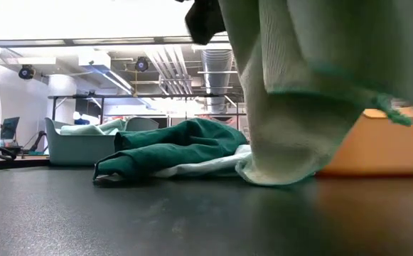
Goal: Sort towels by color in basket
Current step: Put the light green towel into the blue bin
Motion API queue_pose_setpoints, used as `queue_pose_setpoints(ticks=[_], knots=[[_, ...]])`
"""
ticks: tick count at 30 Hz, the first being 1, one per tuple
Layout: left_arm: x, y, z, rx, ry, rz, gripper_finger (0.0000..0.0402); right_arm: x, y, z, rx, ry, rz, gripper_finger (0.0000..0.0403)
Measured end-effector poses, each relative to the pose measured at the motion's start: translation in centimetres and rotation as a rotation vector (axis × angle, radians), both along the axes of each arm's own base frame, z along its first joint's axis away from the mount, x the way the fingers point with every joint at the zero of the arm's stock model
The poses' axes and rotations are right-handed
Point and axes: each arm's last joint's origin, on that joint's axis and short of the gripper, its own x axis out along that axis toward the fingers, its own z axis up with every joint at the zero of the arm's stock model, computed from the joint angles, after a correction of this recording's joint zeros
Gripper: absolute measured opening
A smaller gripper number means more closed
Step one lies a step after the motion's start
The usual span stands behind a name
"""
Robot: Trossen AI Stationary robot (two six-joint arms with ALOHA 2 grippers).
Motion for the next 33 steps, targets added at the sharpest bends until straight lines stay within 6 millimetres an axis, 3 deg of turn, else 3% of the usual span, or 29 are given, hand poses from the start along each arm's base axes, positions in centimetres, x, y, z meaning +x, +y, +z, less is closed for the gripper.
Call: queue_pose_setpoints(ticks=[5,8,12,16,17,22,27,33], knots=[[1.8,-1.6,1.1,0.077,-0.014,-0.064,0.0307,-0.2,-0.2,-0.7,0.111,-0.026,-0.045,0.0029],[3.0,-2.0,1.3,0.093,-0.004,-0.036,0.0274,-0.2,-0.1,-0.6,0.148,-0.066,-0.044,0.0042],[3.9,-3.6,2.0,0.17,0.048,-0.021,0.0174,-1.0,0.9,-0.2,0.181,-0.097,-0.018,0.007],[3.4,-5.2,2.3,0.266,0.153,0.034,0.0036,-2.5,2.6,-0.2,0.2,-0.091,0.044,0.0111],[3.2,-5.4,2.4,0.27,0.167,0.051,0.0021,-2.9,2.9,-0.1,0.199,-0.09,0.054,0.0122],[2.0,-5.8,3.4,0.276,0.192,0.163,0.0019,-5.5,4.4,-0.2,0.122,-0.098,-0.011,0.0175],[-1.5,-5.7,5.7,0.288,0.247,0.307,0.0008,-8.2,5.1,-0.2,0.184,-0.06,-0.008,0.0215],[-6.2,-1.8,9.1,0.221,0.328,0.564,0.0007,-9.2,4.5,-1.3,0.209,0.03,-0.026,0.0236]])
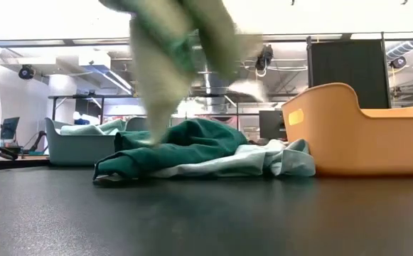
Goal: Sort towels by color in basket
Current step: Put the light green towel into the blue bin
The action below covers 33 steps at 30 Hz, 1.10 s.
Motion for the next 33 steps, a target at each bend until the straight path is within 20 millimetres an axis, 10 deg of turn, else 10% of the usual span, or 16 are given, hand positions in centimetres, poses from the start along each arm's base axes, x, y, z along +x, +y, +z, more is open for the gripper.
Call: queue_pose_setpoints(ticks=[12,25,33], knots=[[-10.8,12.5,6.2,0.182,-0.318,0.598,0.0006,2.0,-1.2,-2.1,0.063,0.035,-0.122,0.0224],[-15.2,26.5,-5.4,0.061,-0.028,1.121,0.0006,5.1,-2.8,-4.6,0.063,0.13,-0.171,0.0224],[-16.9,33.7,-10.5,-0.167,0.086,1.209,0.0005,6.9,-5.1,-1.9,0.218,0.149,-0.143,0.0235]])
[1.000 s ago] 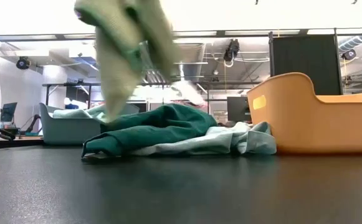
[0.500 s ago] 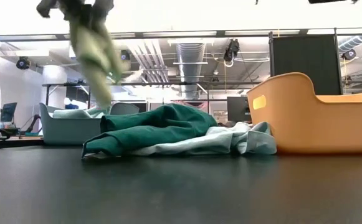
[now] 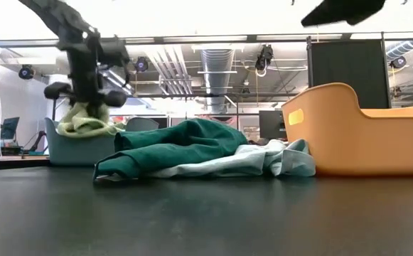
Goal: Sort towels by color in basket
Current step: Put the light green towel into the blue bin
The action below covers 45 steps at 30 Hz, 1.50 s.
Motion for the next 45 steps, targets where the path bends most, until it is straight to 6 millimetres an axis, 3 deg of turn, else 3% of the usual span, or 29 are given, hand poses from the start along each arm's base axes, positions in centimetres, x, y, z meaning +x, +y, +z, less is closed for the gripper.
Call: queue_pose_setpoints(ticks=[3,9,20,26,35,40,45], knots=[[-0.7,2.2,-0.1,-0.011,0.069,0.009,0.0005,0.1,-0.7,1.8,0.023,-0.031,0.004,0.024],[0.6,4.7,0.7,0.032,0.197,-0.05,0.0005,0.6,-2.7,3.8,-0.006,-0.077,-0.022,0.0243],[1.7,5.9,-6.8,-0.235,0.388,-0.102,0.0023,2.5,-5.9,4.0,-0.09,-0.066,-0.102,0.025],[2.2,6.6,-8.2,-0.274,0.445,-0.111,0.0039,2.9,-6.8,3.9,-0.096,-0.056,-0.132,0.0282],[1.9,6.2,-5.9,-0.322,0.477,-0.122,0.013,2.9,-6.9,3.9,-0.117,-0.053,-0.124,0.0333],[1.0,4.9,-3.5,-0.375,0.477,-0.098,0.02,2.8,-7.0,4.3,-0.13,-0.062,-0.116,0.0349],[0.2,3.8,-0.5,-0.298,0.421,-0.113,0.0248,2.7,-7.1,4.6,-0.161,-0.072,-0.122,0.0348]])
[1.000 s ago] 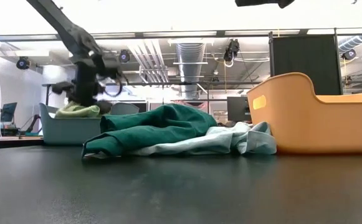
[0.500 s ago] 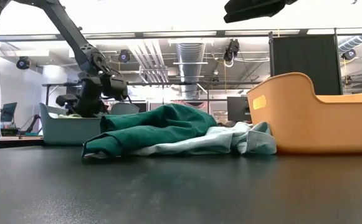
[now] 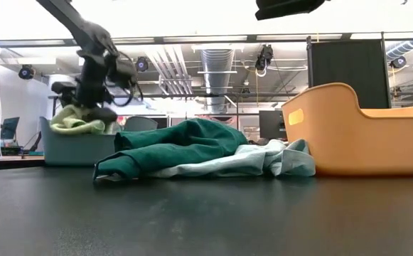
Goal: Sort towels by color in basket
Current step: Put the light green towel into the blue bin
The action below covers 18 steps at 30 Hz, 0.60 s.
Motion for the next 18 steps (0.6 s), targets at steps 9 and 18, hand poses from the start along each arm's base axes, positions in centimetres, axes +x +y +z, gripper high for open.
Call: queue_pose_setpoints(ticks=[9,18], knots=[[-0.6,-1.0,4.0,0.036,-0.251,-0.014,0.0274,-0.2,-0.1,-0.3,-0.023,0.037,-0.003,0.0354],[-0.6,-1.2,4.6,-0.057,-0.353,0.005,0.0279,-0.5,-0.2,-0.8,0.014,0.068,-0.034,0.0354]])
